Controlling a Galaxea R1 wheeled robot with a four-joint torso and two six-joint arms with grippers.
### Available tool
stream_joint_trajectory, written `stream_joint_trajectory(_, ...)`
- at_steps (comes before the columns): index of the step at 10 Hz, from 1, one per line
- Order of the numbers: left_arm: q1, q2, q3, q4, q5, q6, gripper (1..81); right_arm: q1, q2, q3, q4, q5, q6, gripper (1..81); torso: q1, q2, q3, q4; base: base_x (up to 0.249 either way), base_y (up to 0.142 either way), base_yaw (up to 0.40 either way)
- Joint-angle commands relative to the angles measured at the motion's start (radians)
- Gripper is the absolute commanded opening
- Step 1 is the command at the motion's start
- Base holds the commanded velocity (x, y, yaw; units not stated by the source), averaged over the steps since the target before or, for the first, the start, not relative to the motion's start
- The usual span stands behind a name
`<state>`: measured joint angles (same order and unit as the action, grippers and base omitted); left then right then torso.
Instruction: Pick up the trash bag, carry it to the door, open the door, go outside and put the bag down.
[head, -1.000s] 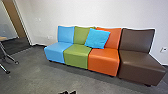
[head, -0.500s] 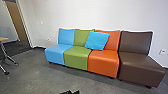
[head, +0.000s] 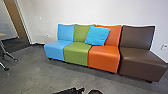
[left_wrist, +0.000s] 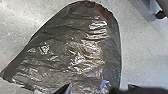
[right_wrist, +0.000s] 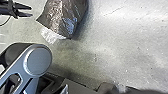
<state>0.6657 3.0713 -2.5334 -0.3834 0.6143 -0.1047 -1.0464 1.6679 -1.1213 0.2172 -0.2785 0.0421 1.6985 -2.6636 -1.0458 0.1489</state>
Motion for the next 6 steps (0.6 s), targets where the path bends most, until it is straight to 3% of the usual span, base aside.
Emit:
stream_joint_trajectory(1,-0.183,-0.015,0.010,-0.008,0.058,0.006,81.1,0.074,-0.055,0.019,0.027,-0.048,0.001,81.1,-0.002,0.000,-0.091,0.000,0.000,0.000,0.000)
stream_joint_trajectory(3,-0.197,-0.028,0.010,0.023,0.055,0.008,81.1,0.076,-0.054,0.014,0.025,-0.048,0.001,81.1,0.021,-0.005,-0.045,0.000,0.000,0.000,0.000)
stream_joint_trajectory(6,-0.229,-0.029,-0.002,0.035,0.025,0.008,81.1,0.076,-0.054,0.019,0.025,-0.048,0.001,81.1,0.029,-0.011,-0.068,0.000,0.000,0.000,0.000)
